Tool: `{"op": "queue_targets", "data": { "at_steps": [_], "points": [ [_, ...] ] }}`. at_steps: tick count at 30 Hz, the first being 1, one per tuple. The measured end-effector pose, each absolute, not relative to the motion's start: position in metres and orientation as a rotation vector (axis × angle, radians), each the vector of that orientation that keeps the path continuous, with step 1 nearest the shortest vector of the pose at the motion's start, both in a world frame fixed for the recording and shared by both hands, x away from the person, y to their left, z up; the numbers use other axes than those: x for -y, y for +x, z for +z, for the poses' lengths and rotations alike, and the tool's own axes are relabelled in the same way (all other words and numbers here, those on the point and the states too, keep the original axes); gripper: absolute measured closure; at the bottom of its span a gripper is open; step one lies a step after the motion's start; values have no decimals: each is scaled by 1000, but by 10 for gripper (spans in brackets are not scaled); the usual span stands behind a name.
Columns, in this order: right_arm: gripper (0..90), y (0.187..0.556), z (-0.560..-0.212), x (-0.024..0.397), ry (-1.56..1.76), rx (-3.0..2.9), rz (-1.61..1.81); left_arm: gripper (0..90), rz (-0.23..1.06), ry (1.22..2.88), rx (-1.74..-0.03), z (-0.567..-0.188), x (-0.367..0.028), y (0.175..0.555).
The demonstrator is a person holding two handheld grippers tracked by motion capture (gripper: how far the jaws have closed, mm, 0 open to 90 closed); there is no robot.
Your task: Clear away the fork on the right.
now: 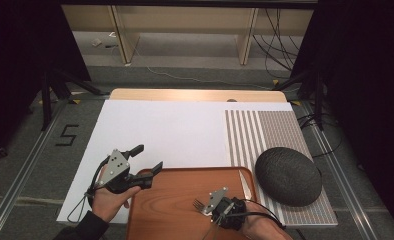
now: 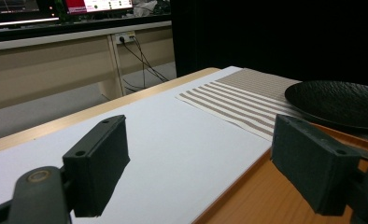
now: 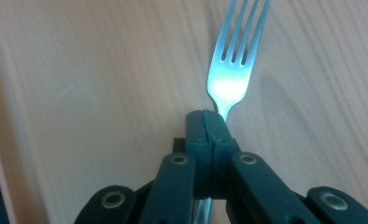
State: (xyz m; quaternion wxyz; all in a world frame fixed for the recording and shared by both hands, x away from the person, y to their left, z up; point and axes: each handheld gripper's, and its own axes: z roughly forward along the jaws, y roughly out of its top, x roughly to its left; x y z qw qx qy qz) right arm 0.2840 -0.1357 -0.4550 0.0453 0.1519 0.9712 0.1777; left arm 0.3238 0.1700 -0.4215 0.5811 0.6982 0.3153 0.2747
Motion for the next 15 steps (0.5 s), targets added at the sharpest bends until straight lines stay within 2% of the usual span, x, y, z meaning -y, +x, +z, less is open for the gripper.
{"op": "queue_targets", "data": {
  "at_steps": [15],
  "points": [
    [900,291,-457,143,474,-2901,447,188,640,1631,-730,-421,-170,323]
  ]
}}
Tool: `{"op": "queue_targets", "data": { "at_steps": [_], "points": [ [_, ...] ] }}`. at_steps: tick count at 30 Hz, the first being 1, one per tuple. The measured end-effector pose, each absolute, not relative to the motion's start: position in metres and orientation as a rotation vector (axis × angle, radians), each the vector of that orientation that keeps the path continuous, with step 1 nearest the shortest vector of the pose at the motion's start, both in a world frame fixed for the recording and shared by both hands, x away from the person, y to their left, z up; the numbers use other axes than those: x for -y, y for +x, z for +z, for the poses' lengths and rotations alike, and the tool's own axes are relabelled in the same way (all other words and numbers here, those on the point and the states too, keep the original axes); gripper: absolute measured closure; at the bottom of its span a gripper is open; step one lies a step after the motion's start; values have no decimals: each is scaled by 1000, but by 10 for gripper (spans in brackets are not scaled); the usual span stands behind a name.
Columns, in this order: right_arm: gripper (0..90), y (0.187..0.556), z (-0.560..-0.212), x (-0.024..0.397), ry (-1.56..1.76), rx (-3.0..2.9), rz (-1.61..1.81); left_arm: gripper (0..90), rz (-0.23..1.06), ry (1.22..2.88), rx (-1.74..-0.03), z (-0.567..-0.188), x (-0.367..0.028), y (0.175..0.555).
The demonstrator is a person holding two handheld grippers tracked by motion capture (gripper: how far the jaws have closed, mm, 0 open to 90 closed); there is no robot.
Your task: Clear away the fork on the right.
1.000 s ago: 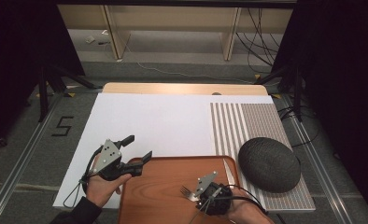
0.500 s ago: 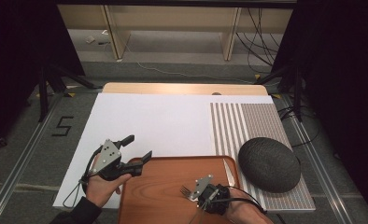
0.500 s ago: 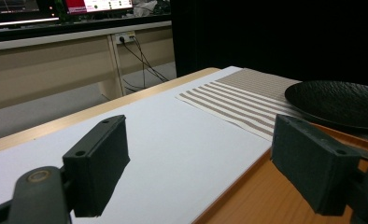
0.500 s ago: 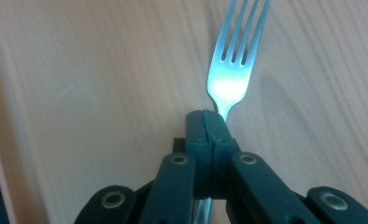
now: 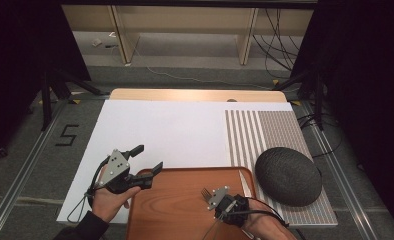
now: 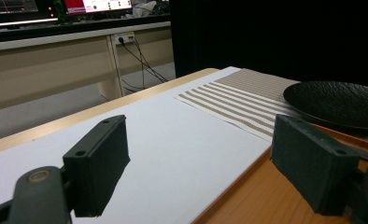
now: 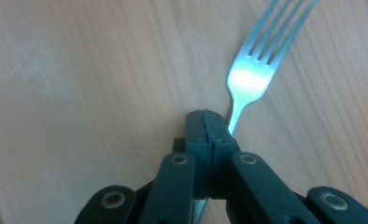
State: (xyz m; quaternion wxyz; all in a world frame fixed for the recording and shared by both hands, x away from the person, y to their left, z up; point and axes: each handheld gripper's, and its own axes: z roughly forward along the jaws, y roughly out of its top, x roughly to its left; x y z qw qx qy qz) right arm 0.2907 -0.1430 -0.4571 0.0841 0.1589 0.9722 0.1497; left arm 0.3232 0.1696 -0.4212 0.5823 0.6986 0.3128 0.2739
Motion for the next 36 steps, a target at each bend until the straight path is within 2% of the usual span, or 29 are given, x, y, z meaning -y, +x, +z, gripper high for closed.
{"op": "queue_targets", "data": {
  "at_steps": [36],
  "points": [
    [900,304,-455,167,595,-2903,397,188,642,1630,-730,-421,-170,323]
  ]
}}
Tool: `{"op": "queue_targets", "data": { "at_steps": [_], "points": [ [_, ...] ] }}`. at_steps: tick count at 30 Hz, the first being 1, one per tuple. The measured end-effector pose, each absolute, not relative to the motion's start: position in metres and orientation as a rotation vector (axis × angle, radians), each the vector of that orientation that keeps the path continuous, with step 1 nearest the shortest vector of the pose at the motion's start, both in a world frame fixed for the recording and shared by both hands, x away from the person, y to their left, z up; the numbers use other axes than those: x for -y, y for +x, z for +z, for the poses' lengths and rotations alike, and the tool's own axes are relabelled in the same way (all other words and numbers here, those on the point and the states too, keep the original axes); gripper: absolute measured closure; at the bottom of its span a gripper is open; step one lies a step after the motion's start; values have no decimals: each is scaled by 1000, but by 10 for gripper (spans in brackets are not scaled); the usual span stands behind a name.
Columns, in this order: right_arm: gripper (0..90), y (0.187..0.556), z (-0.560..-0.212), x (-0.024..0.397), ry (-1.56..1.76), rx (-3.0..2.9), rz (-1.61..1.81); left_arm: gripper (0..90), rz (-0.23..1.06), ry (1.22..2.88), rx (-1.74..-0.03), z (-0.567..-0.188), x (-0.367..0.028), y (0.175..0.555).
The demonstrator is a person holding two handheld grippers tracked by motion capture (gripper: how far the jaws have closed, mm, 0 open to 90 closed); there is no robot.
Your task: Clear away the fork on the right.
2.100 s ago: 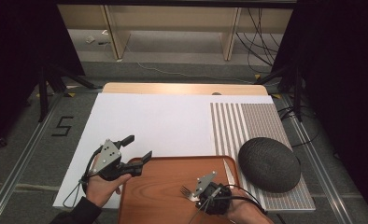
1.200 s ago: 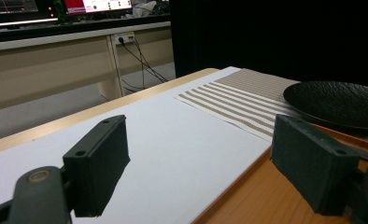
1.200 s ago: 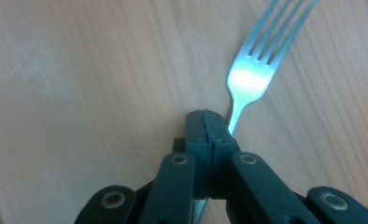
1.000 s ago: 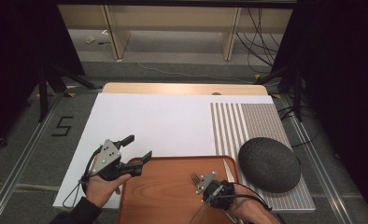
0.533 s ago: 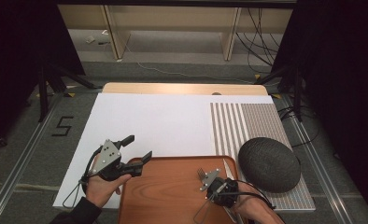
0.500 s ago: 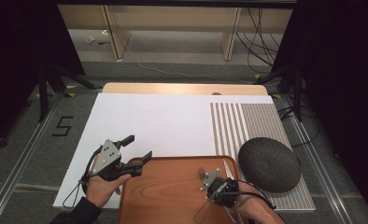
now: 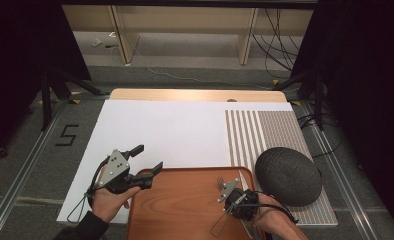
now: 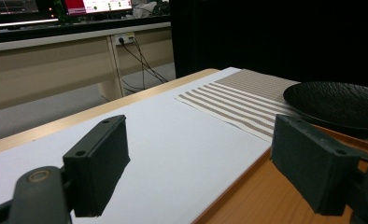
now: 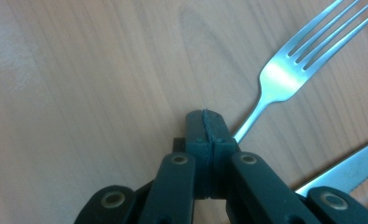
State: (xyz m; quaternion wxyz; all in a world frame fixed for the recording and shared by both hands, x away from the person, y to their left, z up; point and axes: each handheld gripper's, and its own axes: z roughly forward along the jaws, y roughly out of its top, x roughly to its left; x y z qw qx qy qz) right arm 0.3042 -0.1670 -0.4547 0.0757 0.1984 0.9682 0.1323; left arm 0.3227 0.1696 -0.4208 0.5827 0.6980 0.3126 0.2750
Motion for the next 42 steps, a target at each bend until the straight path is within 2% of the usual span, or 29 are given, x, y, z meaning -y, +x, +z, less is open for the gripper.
{"op": "queue_targets", "data": {
  "at_steps": [42],
  "points": [
    [884,312,-452,189,681,-2929,357,188,640,1636,-722,-421,-169,322]
  ]
}}
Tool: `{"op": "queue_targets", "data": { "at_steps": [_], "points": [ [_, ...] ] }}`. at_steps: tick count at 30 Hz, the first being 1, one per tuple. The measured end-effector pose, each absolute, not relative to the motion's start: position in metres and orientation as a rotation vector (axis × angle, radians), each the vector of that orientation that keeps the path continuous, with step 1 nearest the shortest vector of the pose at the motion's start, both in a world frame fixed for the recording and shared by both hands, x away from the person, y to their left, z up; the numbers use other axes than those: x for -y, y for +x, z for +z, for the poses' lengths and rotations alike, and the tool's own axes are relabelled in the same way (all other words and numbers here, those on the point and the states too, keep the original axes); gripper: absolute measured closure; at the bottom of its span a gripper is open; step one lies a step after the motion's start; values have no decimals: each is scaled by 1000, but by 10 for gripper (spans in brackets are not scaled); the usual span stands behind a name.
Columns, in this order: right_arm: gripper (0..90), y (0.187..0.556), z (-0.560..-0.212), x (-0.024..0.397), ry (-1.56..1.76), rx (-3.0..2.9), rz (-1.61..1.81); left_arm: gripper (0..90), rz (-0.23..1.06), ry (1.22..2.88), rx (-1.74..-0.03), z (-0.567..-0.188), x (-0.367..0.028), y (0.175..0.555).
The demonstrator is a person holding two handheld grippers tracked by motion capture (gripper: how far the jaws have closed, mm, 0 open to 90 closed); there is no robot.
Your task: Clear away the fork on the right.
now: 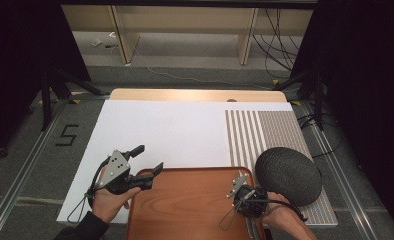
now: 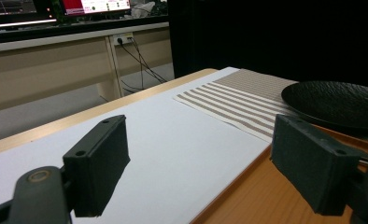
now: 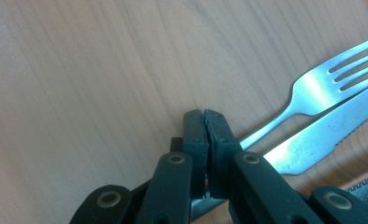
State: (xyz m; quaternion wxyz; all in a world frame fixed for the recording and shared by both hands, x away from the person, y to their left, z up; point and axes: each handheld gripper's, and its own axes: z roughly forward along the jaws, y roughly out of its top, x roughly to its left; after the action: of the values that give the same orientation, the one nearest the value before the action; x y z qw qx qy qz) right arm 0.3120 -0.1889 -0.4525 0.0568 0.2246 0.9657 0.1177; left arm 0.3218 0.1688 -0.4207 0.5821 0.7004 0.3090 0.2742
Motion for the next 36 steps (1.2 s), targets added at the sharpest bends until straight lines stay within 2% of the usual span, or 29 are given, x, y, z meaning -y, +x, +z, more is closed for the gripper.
{"op": "queue_targets", "data": {
  "at_steps": [7,11,14,15,16,17,19,20,22,28,36],
  "points": [
    [842,312,-452,190,684,-2930,375,188,640,1637,-722,-421,-169,322],
    [698,314,-446,194,735,-2923,506,188,640,1637,-722,-421,-169,322],
    [623,315,-442,197,788,-2914,601,192,643,1636,-721,-421,-169,322],
    [623,315,-442,197,788,-2914,601,192,643,1636,-721,-421,-169,322],
    [591,316,-441,198,805,-2906,620,192,643,1635,-720,-421,-169,322],
    [519,316,-439,199,839,-2906,660,192,643,1635,-720,-421,-169,322],
    [463,317,-438,200,869,-2903,701,192,642,1635,-720,-421,-169,322],
    [463,317,-438,200,869,-2903,701,192,642,1635,-720,-421,-169,322],
    [385,317,-435,201,897,-2899,769,192,642,1635,-719,-421,-169,322],
    [279,319,-430,205,944,-2888,899,192,642,1636,-720,-421,-169,322],
    [203,320,-423,212,951,-2858,1019,192,642,1637,-722,-421,-169,322]
  ]
}}
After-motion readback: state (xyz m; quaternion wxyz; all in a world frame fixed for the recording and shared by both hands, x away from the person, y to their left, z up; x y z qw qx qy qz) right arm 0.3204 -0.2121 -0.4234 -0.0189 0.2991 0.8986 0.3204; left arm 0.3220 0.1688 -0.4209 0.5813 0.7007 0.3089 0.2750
